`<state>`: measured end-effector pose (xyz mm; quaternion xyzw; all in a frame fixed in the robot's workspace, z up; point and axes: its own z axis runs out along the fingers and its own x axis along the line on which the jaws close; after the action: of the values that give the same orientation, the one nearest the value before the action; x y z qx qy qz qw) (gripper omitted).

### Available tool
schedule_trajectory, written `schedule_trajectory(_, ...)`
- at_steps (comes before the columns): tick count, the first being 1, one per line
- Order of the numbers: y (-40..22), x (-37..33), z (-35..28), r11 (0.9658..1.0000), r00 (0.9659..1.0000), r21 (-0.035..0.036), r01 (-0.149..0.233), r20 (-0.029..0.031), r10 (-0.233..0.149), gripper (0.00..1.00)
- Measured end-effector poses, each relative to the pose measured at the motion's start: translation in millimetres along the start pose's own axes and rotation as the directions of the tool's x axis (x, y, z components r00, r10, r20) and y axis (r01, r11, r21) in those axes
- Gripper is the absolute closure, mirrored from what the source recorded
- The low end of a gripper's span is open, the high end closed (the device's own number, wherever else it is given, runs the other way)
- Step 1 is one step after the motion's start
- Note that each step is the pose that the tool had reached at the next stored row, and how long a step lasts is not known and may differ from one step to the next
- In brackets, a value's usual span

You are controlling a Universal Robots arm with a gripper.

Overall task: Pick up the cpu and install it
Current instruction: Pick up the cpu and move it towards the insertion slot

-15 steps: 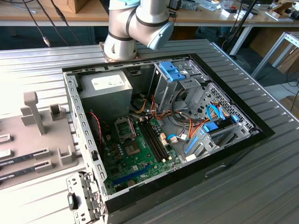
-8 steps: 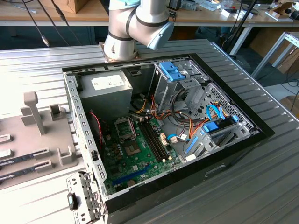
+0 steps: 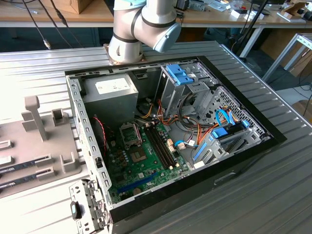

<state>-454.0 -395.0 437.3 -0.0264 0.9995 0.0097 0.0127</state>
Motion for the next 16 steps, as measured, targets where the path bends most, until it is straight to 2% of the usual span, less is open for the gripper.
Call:
schedule_trajectory(4,-1.2,-1.9,0.0,1.0,1.0,0.0001,0.0,-0.0001,0.0,0.53)
schedule_trajectory(16,-2.9,-19.9,0.9,1.0,1.0,0.0002,0.0,-0.0001,0.0,0.53)
